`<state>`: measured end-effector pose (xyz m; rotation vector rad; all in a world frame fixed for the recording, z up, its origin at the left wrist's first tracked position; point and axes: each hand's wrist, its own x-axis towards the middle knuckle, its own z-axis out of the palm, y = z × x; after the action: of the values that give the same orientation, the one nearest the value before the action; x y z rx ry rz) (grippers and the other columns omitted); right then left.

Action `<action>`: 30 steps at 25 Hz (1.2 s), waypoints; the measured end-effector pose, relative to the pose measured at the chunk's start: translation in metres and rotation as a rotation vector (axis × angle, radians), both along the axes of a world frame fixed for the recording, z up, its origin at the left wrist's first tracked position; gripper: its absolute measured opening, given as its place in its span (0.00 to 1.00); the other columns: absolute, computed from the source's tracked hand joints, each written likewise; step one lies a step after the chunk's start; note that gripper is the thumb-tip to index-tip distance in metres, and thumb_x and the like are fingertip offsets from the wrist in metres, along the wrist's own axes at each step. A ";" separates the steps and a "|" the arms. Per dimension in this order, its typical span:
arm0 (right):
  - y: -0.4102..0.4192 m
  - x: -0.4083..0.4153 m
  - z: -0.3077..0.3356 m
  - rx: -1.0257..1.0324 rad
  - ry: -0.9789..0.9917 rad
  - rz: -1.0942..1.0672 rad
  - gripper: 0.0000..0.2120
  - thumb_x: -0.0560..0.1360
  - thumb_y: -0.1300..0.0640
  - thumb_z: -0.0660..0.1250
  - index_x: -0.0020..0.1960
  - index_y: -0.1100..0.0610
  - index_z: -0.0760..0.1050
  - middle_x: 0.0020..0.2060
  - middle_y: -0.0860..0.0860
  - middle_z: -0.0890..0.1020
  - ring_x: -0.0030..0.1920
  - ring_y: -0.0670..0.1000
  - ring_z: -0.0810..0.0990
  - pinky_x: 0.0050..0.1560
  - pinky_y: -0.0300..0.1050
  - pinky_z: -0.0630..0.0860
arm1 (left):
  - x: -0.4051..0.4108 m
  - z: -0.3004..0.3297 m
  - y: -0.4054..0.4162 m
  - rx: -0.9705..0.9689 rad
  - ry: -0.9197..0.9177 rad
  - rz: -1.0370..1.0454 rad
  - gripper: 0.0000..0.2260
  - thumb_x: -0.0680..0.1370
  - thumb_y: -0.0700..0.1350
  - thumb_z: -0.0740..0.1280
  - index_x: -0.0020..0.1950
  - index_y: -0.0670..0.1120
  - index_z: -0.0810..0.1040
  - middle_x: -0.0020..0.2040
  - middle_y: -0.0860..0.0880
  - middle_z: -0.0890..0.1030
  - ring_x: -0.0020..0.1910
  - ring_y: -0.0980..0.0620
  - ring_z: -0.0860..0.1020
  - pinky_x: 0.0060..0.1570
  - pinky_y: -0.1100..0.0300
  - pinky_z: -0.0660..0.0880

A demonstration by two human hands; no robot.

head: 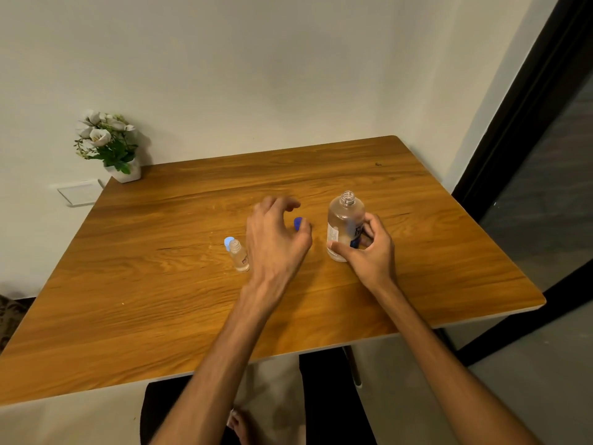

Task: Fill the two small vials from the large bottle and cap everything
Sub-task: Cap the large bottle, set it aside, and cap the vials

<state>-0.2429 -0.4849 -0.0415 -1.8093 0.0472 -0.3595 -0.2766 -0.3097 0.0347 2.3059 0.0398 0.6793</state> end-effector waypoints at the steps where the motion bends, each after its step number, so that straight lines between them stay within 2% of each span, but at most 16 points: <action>1: -0.002 0.000 0.000 -0.002 0.002 -0.006 0.37 0.62 0.59 0.87 0.67 0.57 0.75 0.61 0.50 0.84 0.61 0.48 0.84 0.57 0.42 0.84 | 0.022 0.008 0.001 0.145 0.119 -0.024 0.15 0.73 0.48 0.73 0.59 0.48 0.84 0.57 0.49 0.84 0.60 0.48 0.79 0.61 0.50 0.75; 4: -0.008 0.002 0.001 -0.015 0.019 -0.023 0.38 0.62 0.58 0.87 0.67 0.56 0.76 0.61 0.50 0.84 0.61 0.49 0.84 0.59 0.48 0.84 | 0.075 0.017 -0.006 0.531 0.523 -0.076 0.15 0.77 0.51 0.71 0.61 0.47 0.83 0.58 0.45 0.84 0.62 0.44 0.80 0.70 0.44 0.72; 6: -0.012 0.004 0.000 -0.022 0.027 -0.029 0.38 0.62 0.58 0.87 0.67 0.55 0.76 0.61 0.49 0.84 0.61 0.49 0.84 0.59 0.48 0.84 | 0.096 0.009 -0.012 0.707 0.705 -0.092 0.16 0.81 0.54 0.68 0.64 0.46 0.81 0.59 0.45 0.84 0.63 0.44 0.80 0.75 0.41 0.67; 9: -0.013 0.006 0.000 -0.022 0.034 -0.027 0.38 0.62 0.59 0.87 0.68 0.57 0.75 0.62 0.50 0.84 0.61 0.49 0.83 0.59 0.45 0.84 | 0.112 -0.006 -0.016 0.829 0.757 -0.071 0.19 0.83 0.57 0.65 0.66 0.46 0.78 0.61 0.45 0.83 0.64 0.45 0.80 0.77 0.41 0.64; 12: -0.015 0.008 -0.001 -0.016 0.035 -0.024 0.38 0.62 0.59 0.87 0.68 0.57 0.75 0.63 0.51 0.84 0.62 0.50 0.83 0.59 0.46 0.84 | 0.116 -0.013 -0.018 0.815 0.681 -0.079 0.15 0.83 0.52 0.66 0.65 0.45 0.79 0.58 0.44 0.83 0.61 0.44 0.81 0.76 0.40 0.65; 14: -0.015 0.009 -0.001 -0.026 0.030 -0.025 0.38 0.62 0.59 0.87 0.68 0.56 0.75 0.63 0.50 0.84 0.63 0.50 0.83 0.60 0.49 0.84 | 0.116 -0.014 -0.016 0.731 0.599 -0.086 0.13 0.82 0.48 0.68 0.63 0.45 0.80 0.55 0.44 0.84 0.58 0.44 0.82 0.74 0.40 0.69; 16: -0.015 0.008 0.000 -0.026 0.027 -0.025 0.39 0.61 0.59 0.87 0.69 0.56 0.75 0.63 0.50 0.83 0.63 0.50 0.82 0.62 0.53 0.83 | 0.111 -0.010 -0.015 0.496 0.420 -0.073 0.12 0.79 0.48 0.70 0.61 0.46 0.82 0.49 0.45 0.86 0.51 0.44 0.84 0.64 0.43 0.78; 18: -0.013 0.007 0.002 -0.017 0.021 -0.015 0.40 0.61 0.59 0.87 0.69 0.56 0.75 0.64 0.50 0.83 0.64 0.50 0.82 0.62 0.55 0.83 | 0.098 0.001 -0.016 0.045 0.264 -0.111 0.12 0.80 0.48 0.70 0.61 0.47 0.82 0.44 0.47 0.86 0.43 0.47 0.85 0.48 0.48 0.85; 19: -0.012 0.006 0.004 -0.013 0.013 -0.011 0.40 0.61 0.59 0.87 0.70 0.56 0.75 0.64 0.50 0.83 0.64 0.50 0.82 0.63 0.55 0.83 | 0.090 0.008 -0.016 -0.219 0.227 -0.165 0.12 0.81 0.48 0.69 0.63 0.47 0.83 0.45 0.47 0.86 0.40 0.50 0.84 0.45 0.50 0.86; 21: -0.010 0.003 0.011 -0.012 -0.015 -0.001 0.39 0.62 0.58 0.86 0.70 0.55 0.75 0.64 0.49 0.83 0.64 0.50 0.82 0.63 0.54 0.83 | 0.069 0.025 -0.016 -0.700 0.233 -0.309 0.12 0.84 0.45 0.67 0.65 0.44 0.82 0.48 0.45 0.85 0.38 0.52 0.82 0.44 0.59 0.85; 23: -0.006 -0.002 0.022 -0.032 -0.049 0.019 0.38 0.64 0.56 0.86 0.71 0.54 0.75 0.64 0.48 0.83 0.63 0.48 0.81 0.61 0.48 0.82 | 0.048 0.038 -0.015 -0.993 0.254 -0.419 0.13 0.83 0.44 0.69 0.65 0.40 0.82 0.47 0.44 0.85 0.37 0.53 0.81 0.46 0.61 0.83; 25: -0.002 -0.008 0.032 -0.051 -0.080 0.033 0.37 0.65 0.54 0.85 0.72 0.53 0.75 0.64 0.47 0.82 0.61 0.44 0.80 0.57 0.38 0.79 | 0.033 0.044 -0.015 -1.051 0.202 -0.421 0.14 0.80 0.44 0.73 0.63 0.39 0.83 0.45 0.45 0.86 0.35 0.54 0.80 0.45 0.61 0.82; 28: 0.004 -0.018 0.041 -0.072 -0.120 0.042 0.38 0.67 0.52 0.84 0.73 0.51 0.75 0.63 0.43 0.81 0.58 0.35 0.77 0.53 0.30 0.73 | 0.020 0.047 -0.016 -0.871 0.065 -0.333 0.13 0.77 0.45 0.76 0.59 0.40 0.85 0.44 0.47 0.88 0.32 0.55 0.81 0.39 0.63 0.81; 30: 0.006 -0.023 0.046 -0.077 -0.131 0.061 0.38 0.67 0.52 0.84 0.74 0.49 0.74 0.64 0.42 0.81 0.60 0.36 0.77 0.55 0.29 0.73 | 0.016 0.050 -0.016 -0.766 -0.025 -0.288 0.13 0.77 0.47 0.76 0.57 0.41 0.85 0.43 0.47 0.88 0.35 0.56 0.82 0.37 0.63 0.80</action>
<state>-0.2663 -0.4786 0.0048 -1.8550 -0.1147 -0.4407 -0.2607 -0.3252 0.0847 1.5268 -0.0385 0.4380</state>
